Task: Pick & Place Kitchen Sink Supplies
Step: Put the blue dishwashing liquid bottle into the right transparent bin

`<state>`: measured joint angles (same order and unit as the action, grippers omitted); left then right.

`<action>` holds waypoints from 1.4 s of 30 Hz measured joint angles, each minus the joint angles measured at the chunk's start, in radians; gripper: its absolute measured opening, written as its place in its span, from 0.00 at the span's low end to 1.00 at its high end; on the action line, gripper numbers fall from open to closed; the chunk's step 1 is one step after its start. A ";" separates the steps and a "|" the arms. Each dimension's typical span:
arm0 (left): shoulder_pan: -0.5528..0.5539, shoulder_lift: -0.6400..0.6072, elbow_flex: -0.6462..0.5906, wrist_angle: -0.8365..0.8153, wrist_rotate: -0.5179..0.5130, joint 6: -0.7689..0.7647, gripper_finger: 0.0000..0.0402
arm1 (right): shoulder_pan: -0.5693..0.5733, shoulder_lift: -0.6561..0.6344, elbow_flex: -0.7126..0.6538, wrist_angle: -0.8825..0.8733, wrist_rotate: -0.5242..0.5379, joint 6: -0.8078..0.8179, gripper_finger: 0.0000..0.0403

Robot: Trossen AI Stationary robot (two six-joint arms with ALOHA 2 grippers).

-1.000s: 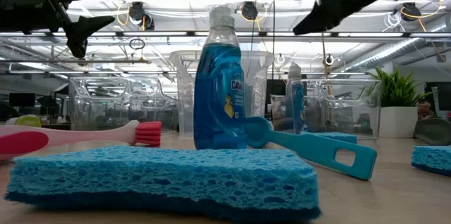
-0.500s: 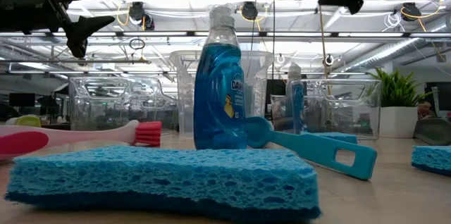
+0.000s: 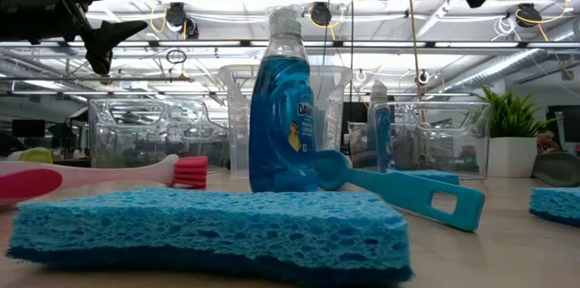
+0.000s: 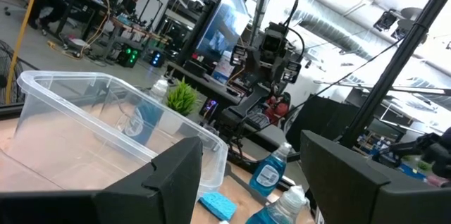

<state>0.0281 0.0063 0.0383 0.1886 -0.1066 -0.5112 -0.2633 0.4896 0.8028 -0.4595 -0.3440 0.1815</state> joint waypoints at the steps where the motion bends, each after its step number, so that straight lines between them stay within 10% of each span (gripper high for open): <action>1: 0.000 0.000 0.000 0.000 0.000 -0.009 0.60 | 0.003 -0.010 0.000 -0.015 0.000 -0.002 0.29; 18: 0.000 0.000 0.000 0.000 0.000 -0.041 0.60 | 0.004 -0.214 -0.007 -0.186 0.084 0.024 0.08; 42: 0.000 0.000 0.001 0.143 0.020 -0.022 0.60 | 0.004 -0.486 -0.551 0.299 0.078 0.263 0.01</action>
<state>0.0283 0.0063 0.0394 0.3319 -0.0862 -0.5327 -0.2596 0.0036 0.2521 -0.1602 -0.2657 0.4443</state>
